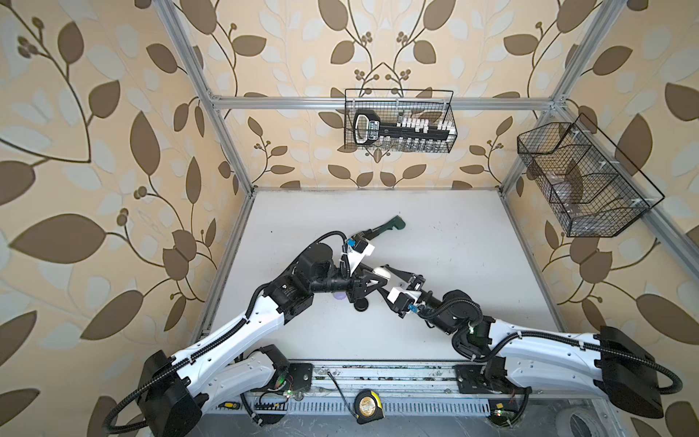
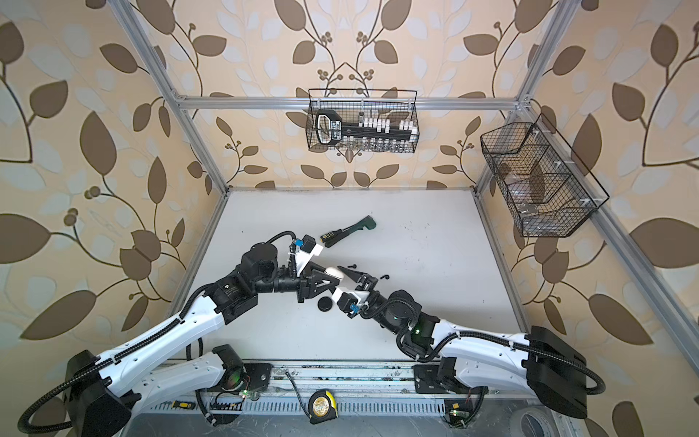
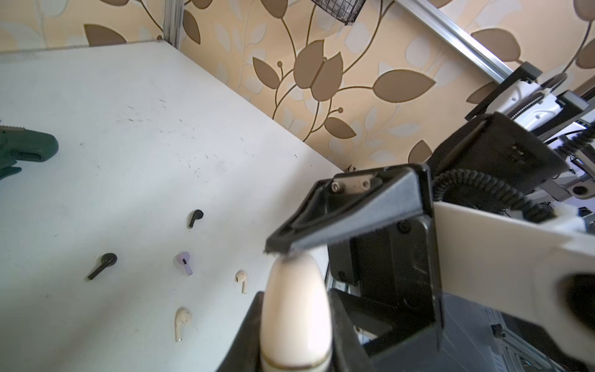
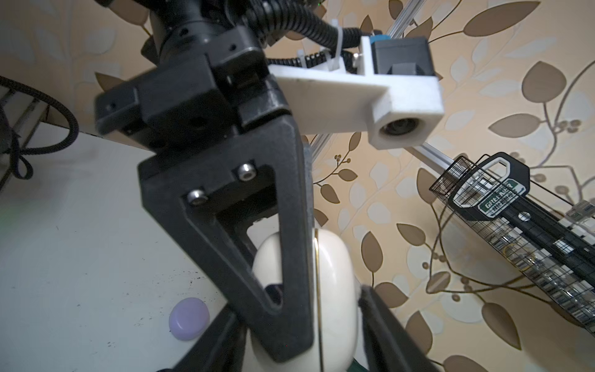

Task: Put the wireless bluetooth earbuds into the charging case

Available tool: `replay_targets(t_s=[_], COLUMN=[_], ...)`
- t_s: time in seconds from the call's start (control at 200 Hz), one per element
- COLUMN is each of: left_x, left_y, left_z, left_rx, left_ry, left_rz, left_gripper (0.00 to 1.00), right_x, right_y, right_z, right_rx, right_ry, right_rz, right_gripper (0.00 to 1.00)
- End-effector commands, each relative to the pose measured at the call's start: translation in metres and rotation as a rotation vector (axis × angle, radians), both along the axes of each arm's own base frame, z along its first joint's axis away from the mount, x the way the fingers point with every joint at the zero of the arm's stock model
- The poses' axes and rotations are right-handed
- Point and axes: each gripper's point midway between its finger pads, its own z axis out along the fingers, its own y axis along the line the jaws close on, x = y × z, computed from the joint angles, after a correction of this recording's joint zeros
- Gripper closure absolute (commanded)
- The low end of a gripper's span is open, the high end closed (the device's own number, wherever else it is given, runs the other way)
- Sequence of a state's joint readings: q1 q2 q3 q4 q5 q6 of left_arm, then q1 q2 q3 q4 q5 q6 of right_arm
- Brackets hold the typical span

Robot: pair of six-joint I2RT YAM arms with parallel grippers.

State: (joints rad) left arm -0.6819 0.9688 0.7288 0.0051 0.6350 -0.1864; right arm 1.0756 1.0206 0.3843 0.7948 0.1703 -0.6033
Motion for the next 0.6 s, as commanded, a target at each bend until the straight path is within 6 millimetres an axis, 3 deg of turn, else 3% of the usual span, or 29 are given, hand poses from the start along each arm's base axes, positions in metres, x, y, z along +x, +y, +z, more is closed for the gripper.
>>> replay_targets(t_s=[0.0, 0.115, 0.2, 0.32, 0.595], left_x=[0.004, -0.008, -0.005, -0.025, -0.043], left_y=[0.009, 0.01, 0.011, 0.01, 0.017], left_z=[0.018, 0.02, 0.019, 0.0, -0.019], left_rx=[-0.043, -0.053, -0.047, -0.046, -0.08], left_ry=[-0.199, -0.381, -0.462, -0.601, -0.709], left_rz=[0.048, -0.021, -0.011, -0.132, -0.172], left_gripper=[1.0, 1.0, 1.0, 1.0, 1.0], right_x=[-0.014, -0.022, -0.023, -0.024, -0.022], right_y=[-0.012, -0.023, -0.03, -0.036, -0.024], right_z=[0.017, 0.019, 0.019, 0.021, 0.015], right_rx=[0.102, 0.132, 0.154, 0.191, 0.188], right_ry=[-0.006, 0.011, 0.042, 0.059, 0.105], right_rz=[0.041, 0.074, 0.079, 0.085, 0.114], right_gripper=[0.36, 0.32, 0.32, 0.32, 0.36])
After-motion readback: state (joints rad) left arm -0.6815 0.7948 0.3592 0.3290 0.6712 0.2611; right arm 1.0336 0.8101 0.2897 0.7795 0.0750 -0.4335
